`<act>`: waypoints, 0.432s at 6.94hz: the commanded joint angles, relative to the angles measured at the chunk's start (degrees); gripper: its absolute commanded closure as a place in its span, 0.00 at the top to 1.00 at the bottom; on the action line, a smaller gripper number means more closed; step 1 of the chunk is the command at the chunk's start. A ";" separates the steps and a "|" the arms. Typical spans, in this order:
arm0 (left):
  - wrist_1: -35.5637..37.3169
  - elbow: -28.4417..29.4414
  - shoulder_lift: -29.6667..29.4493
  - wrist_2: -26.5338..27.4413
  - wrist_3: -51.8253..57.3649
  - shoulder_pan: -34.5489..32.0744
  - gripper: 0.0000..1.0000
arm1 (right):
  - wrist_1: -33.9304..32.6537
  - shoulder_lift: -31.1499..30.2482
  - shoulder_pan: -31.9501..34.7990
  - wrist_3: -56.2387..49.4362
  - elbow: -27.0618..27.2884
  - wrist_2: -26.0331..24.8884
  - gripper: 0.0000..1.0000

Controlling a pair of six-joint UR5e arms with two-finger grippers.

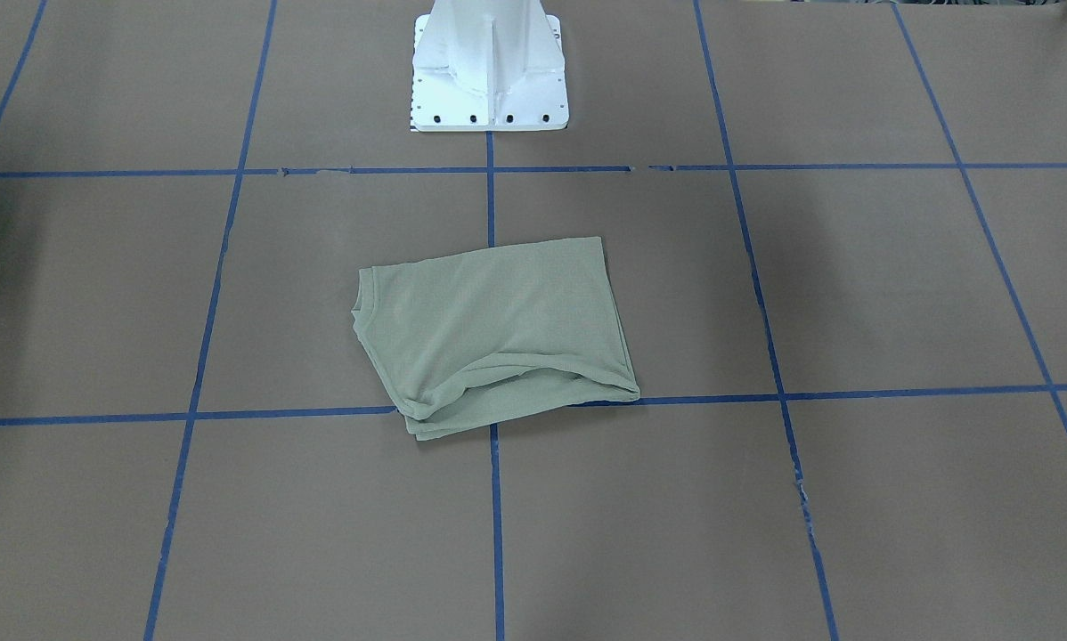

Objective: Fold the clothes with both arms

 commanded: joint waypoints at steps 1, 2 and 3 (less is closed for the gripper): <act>1.73 -0.77 0.64 -0.08 -0.20 -0.11 1.00 | -9.58 1.43 0.36 -6.50 2.02 -0.93 1.00; 1.64 -0.77 0.64 -0.08 -0.11 -0.11 1.00 | -10.41 2.40 1.06 -6.52 2.29 -0.84 1.00; 1.64 -3.21 1.25 -0.08 -0.11 -0.19 1.00 | -10.24 2.32 1.68 -6.43 2.64 -0.49 1.00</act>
